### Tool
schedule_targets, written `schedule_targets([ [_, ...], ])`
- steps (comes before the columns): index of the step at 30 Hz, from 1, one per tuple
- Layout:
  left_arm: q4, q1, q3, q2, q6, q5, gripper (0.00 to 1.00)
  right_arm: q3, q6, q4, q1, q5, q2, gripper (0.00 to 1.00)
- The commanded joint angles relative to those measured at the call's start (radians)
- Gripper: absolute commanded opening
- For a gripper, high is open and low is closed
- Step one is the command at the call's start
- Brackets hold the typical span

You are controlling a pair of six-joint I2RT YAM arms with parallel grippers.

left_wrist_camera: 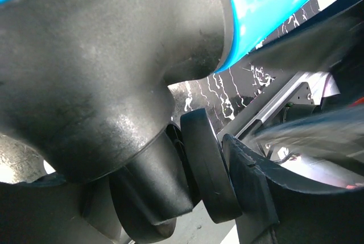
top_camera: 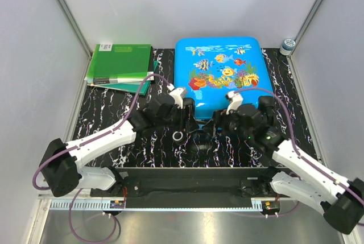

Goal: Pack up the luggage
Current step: Zip the luggage at the center of the board.

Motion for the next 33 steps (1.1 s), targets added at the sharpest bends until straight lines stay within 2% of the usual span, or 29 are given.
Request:
schedule_targets([
  [1, 0.249, -0.007, 0.116, -0.096, 0.196, 0.128, 0.0, -0.029, -0.018, 0.22, 0.13, 0.169, 0.069, 0.75],
  [5, 0.249, 0.011, 0.118, -0.105, 0.196, 0.129, 0.0, -0.096, -0.029, 0.365, 0.183, 0.259, 0.104, 0.73],
  [9, 0.249, 0.025, 0.124, -0.107, 0.189, 0.14, 0.0, -0.159, -0.027, 0.543, 0.216, 0.287, 0.152, 0.68],
  [14, 0.249, 0.032, 0.142, -0.102, 0.186, 0.152, 0.0, -0.208, -0.059, 0.699, 0.276, 0.37, 0.277, 0.62],
  [16, 0.249, 0.035, 0.139, -0.105, 0.181, 0.154, 0.0, -0.231, -0.071, 0.816, 0.302, 0.395, 0.32, 0.6],
  [20, 0.251, 0.039, 0.132, -0.113, 0.163, 0.154, 0.0, -0.273, -0.133, 0.988, 0.364, 0.519, 0.389, 0.54],
  [24, 0.252, 0.037, 0.129, -0.119, 0.153, 0.152, 0.0, -0.311, -0.197, 1.182, 0.401, 0.619, 0.452, 0.52],
  [33, 0.255, 0.042, 0.127, -0.128, 0.149, 0.155, 0.0, -0.334, -0.286, 1.404, 0.416, 0.771, 0.59, 0.46],
])
